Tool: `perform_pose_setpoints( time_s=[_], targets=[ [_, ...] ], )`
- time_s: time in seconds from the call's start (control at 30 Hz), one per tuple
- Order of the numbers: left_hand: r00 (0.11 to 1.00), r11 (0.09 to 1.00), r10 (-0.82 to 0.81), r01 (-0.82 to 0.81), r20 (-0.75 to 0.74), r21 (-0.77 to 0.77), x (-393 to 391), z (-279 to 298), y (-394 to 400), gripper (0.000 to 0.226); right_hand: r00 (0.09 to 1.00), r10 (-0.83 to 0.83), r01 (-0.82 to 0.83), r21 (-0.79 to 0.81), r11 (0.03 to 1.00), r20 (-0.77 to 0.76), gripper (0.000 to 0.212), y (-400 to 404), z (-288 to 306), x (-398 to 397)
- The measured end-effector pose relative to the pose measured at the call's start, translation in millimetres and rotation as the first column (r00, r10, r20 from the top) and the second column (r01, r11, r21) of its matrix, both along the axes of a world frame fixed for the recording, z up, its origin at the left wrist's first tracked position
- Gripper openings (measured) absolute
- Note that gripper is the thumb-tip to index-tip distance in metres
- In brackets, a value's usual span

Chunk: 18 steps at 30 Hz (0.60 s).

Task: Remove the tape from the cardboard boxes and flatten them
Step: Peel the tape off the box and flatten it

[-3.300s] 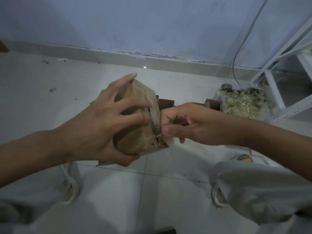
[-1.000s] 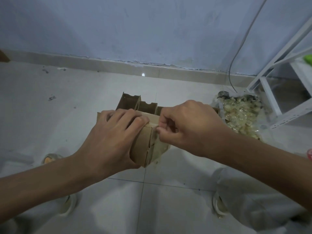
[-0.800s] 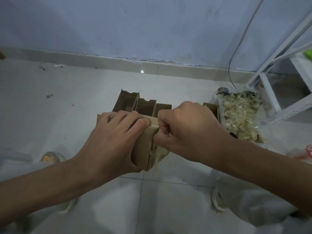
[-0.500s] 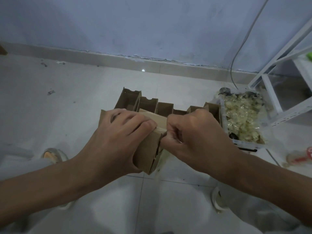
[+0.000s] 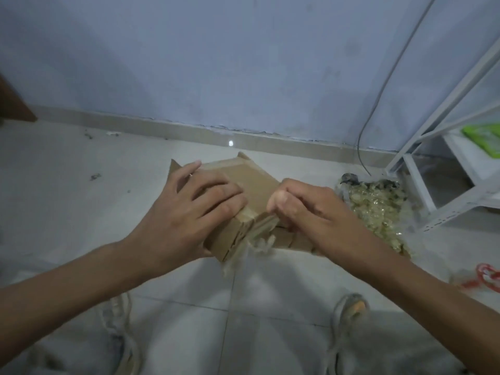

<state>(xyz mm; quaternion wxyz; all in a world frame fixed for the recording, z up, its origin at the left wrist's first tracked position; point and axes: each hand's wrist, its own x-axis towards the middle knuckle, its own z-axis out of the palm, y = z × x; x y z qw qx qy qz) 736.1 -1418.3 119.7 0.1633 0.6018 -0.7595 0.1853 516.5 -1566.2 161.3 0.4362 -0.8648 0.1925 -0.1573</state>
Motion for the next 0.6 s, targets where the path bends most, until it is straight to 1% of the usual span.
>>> perform_pose_setpoints(
  time_s=[0.03,0.1,0.17,0.2,0.27,0.33,0.4,0.47,0.53,0.6],
  targets=[
    [0.999,0.998,0.004,-0.002,0.036,-0.069,1,6,-3,0.074,0.999,-0.043,0.043,-0.067,0.997,0.003,0.036,0,6,0],
    [0.995,0.98,0.064,-0.05,0.07,-0.191,0,14,-11,0.083,0.995,-0.099,0.092,-0.251,0.964,-0.013,0.057,4,11,4],
    [0.989,0.954,0.139,-0.122,0.045,-0.273,0,16,-15,0.086,0.993,-0.118,0.116,-0.337,0.934,0.013,0.073,11,7,13],
    [0.987,0.945,0.153,-0.132,0.045,-0.299,2,14,-17,0.082,0.992,-0.128,0.128,-0.331,0.935,0.022,0.076,13,3,18],
    [0.986,0.934,0.144,-0.107,0.086,-0.342,4,5,-19,0.069,0.988,-0.153,0.157,-0.217,0.964,0.034,0.078,16,-8,27],
    [0.986,0.919,0.119,-0.066,0.116,-0.388,-1,-10,-21,0.06,0.979,-0.183,0.194,-0.138,0.971,0.094,0.077,15,-23,32],
    [0.988,0.913,0.097,-0.04,0.122,-0.405,-5,-23,-23,0.061,0.965,-0.2,0.221,-0.115,0.969,0.172,0.073,13,-42,34],
    [0.989,0.922,0.072,-0.016,0.131,-0.387,-5,-34,-23,0.064,0.959,-0.192,0.217,-0.104,0.971,0.208,0.074,13,-58,32],
    [0.992,0.921,0.05,0.0,0.119,-0.389,-3,-42,-22,0.065,0.955,-0.164,0.208,-0.164,0.964,0.247,0.079,14,-69,24],
    [0.997,0.92,0.041,-0.01,0.071,-0.391,-3,-49,-22,0.069,0.936,-0.175,0.235,-0.171,0.957,0.305,0.077,13,-73,15]
  ],
)
